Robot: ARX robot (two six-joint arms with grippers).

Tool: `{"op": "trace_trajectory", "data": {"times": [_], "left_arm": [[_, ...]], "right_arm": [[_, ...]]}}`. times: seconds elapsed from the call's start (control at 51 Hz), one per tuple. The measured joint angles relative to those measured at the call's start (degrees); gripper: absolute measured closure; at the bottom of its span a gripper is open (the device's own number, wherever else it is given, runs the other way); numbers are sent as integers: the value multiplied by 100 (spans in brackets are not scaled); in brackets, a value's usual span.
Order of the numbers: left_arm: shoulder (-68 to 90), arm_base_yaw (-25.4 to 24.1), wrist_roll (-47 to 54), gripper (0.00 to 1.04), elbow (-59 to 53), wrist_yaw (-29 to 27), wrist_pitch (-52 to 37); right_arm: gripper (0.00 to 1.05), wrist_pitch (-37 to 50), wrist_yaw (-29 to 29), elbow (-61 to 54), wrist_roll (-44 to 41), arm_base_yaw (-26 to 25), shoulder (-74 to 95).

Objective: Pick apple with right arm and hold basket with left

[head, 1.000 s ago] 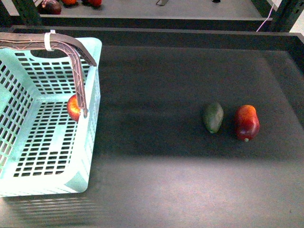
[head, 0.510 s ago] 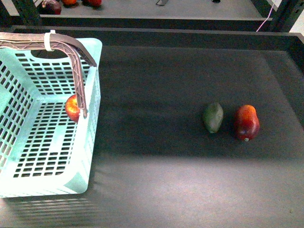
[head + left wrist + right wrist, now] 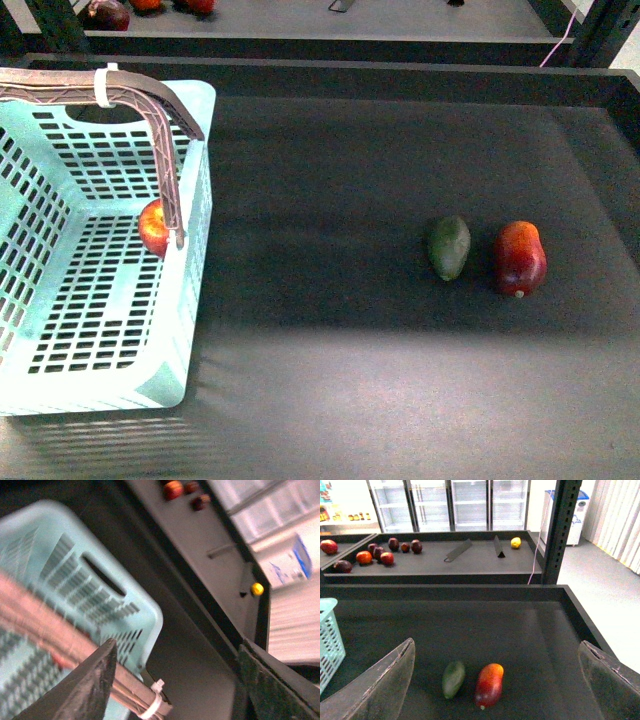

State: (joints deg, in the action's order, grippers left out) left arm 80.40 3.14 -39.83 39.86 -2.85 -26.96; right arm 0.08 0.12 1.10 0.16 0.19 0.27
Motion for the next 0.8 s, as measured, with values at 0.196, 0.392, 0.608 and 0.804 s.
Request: {"op": "trace_trajectory", "data": {"times": [0.196,0.392,0.608,0.804], "left_arm": [[-826,-289,3222,73,-1421,267,-2041],[-1327,-304,3762,102,-2184,286,-2116],[-2157,-304,3882,102,-2879,286,-2050],[-2999,-304,3899,102,-3344,289,-1648]], "right_arm": [[9,0,0,0,0,0,0],[9,0,-2,0,0,0,0],[9,0,0,0,0,0,0],[9,0,0,0,0,0,0]]}}
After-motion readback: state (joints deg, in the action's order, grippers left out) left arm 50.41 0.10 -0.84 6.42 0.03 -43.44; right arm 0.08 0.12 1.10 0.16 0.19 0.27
